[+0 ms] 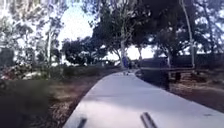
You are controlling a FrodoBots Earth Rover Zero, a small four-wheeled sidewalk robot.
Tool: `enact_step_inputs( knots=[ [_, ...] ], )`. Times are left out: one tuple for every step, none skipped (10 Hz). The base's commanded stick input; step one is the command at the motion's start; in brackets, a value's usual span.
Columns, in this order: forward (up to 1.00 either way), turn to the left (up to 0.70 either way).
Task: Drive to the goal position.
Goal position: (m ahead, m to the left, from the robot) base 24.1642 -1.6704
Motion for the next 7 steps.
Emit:
enact_step_inputs(
  knots=[
    [0.99, 0.00],
    [0.99, 0.00],
    [0.98, 0.00],
    [0.98, 0.00],
    [0.98, 0.06],
    [0.98, 0.19],
    [0.98, 0.36]
  ],
)
